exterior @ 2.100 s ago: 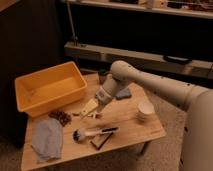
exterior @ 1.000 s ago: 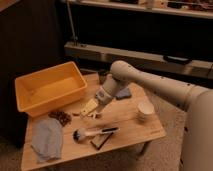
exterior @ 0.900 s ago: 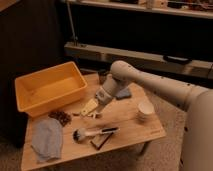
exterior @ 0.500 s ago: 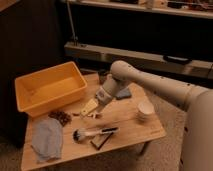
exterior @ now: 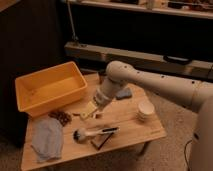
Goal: Place brush in plastic cup
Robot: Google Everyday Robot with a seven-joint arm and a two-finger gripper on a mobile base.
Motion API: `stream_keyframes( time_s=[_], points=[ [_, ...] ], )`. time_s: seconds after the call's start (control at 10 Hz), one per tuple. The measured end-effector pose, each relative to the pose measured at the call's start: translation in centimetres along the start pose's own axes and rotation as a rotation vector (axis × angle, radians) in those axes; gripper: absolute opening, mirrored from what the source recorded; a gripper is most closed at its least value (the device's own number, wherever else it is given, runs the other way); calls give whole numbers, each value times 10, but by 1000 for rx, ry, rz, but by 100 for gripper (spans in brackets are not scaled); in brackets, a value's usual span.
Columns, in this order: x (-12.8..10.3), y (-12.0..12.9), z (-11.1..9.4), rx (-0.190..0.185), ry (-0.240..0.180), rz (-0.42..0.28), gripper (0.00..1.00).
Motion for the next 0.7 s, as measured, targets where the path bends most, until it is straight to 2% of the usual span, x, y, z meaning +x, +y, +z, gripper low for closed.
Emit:
stream_keyframes(
  time_s=[0.1, 0.3, 0.7],
  points=[
    [18, -1, -6, 48, -17, -17, 80],
    [46, -6, -15, 97, -20, -21, 80],
    [47, -5, -14, 107, -23, -35, 80]
  ],
)
